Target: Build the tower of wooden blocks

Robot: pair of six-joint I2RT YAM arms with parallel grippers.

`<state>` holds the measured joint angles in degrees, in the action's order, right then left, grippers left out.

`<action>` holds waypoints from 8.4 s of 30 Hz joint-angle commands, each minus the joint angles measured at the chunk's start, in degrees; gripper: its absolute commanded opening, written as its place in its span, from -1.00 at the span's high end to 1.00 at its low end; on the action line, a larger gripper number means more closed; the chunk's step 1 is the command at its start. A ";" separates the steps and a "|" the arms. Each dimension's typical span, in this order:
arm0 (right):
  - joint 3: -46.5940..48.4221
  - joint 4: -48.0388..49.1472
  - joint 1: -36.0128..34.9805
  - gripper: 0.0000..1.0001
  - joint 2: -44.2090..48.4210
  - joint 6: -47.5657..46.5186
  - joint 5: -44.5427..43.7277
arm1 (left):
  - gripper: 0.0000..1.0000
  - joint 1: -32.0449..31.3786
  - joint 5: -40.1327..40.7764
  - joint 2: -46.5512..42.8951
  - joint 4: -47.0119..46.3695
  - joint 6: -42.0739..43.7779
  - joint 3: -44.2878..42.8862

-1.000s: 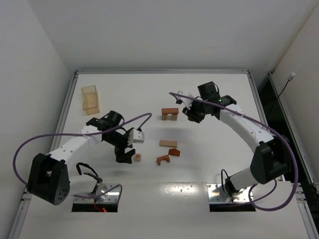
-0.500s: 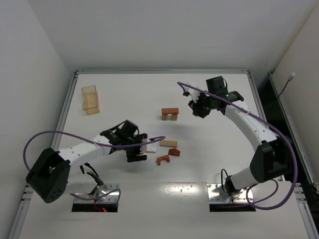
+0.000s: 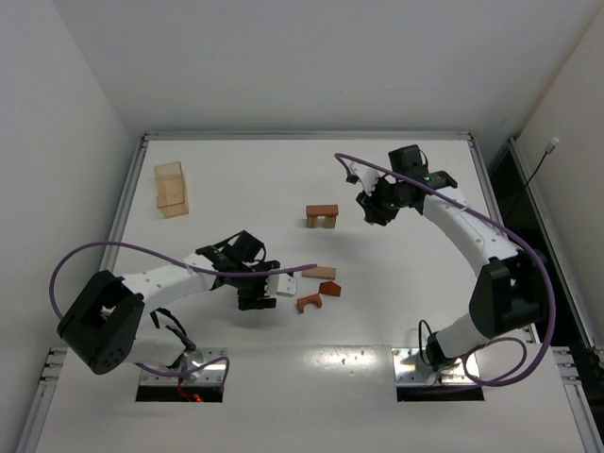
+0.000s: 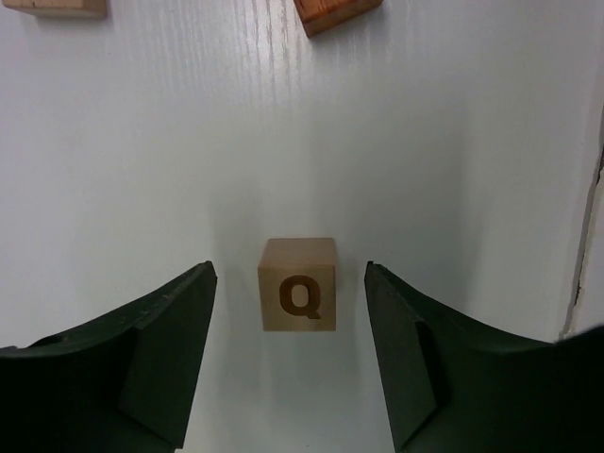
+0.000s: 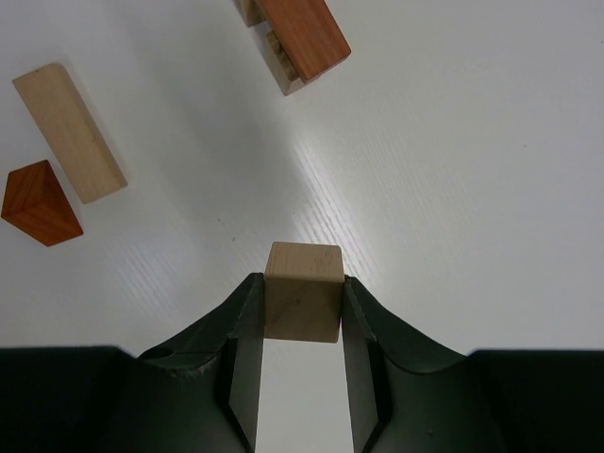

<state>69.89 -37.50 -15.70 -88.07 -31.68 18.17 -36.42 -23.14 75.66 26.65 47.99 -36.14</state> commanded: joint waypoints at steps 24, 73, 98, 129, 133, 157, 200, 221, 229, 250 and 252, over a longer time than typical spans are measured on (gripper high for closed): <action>46.72 -24.28 -5.83 1.00 -30.91 -12.08 7.32 | 1.00 7.95 -10.26 -2.53 -5.73 -23.02 -7.10; 57.20 -33.26 -9.26 0.90 -43.41 -22.55 4.33 | 1.00 10.67 -13.87 0.71 -8.72 -29.44 -5.26; 57.73 -33.26 -9.78 0.78 -44.47 -23.16 2.22 | 1.00 11.73 -15.01 1.25 -8.72 -29.44 -5.78; 57.73 -31.67 -9.78 0.16 -45.52 -22.11 1.69 | 1.00 11.73 -16.06 2.30 -8.20 -28.91 -6.84; 57.73 -31.67 -9.78 -0.04 -44.29 -22.11 1.69 | 1.00 11.73 -16.06 2.30 -8.20 -28.91 -6.84; 38.14 -24.47 10.77 -0.48 -11.43 -14.29 5.19 | 1.00 20.43 -22.92 21.34 24.70 -10.47 -39.58; 31.19 -22.09 17.20 -0.50 -8.87 -13.23 8.46 | 1.00 6.45 -8.51 57.32 35.92 0.79 -95.87; 31.71 -22.09 17.20 -0.50 -10.45 -13.23 8.46 | 1.00 5.40 -7.98 58.38 35.92 0.27 -95.34; 31.71 -22.62 17.20 -0.50 -10.45 -13.23 8.98 | 0.75 5.40 -7.45 58.90 35.92 -0.26 -94.82; 31.71 -23.14 17.20 -0.50 -11.50 -13.23 9.51 | -0.65 8.02 -8.77 49.16 28.73 -9.10 -91.75; 32.58 -24.37 17.20 -0.50 -11.51 -13.23 11.17 | -0.68 10.31 -11.22 46.00 27.23 -12.55 -90.52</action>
<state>99.92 -60.60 1.72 -98.74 -45.19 26.17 -29.41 -30.83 131.00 57.87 41.63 -127.02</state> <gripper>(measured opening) 0.750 0.836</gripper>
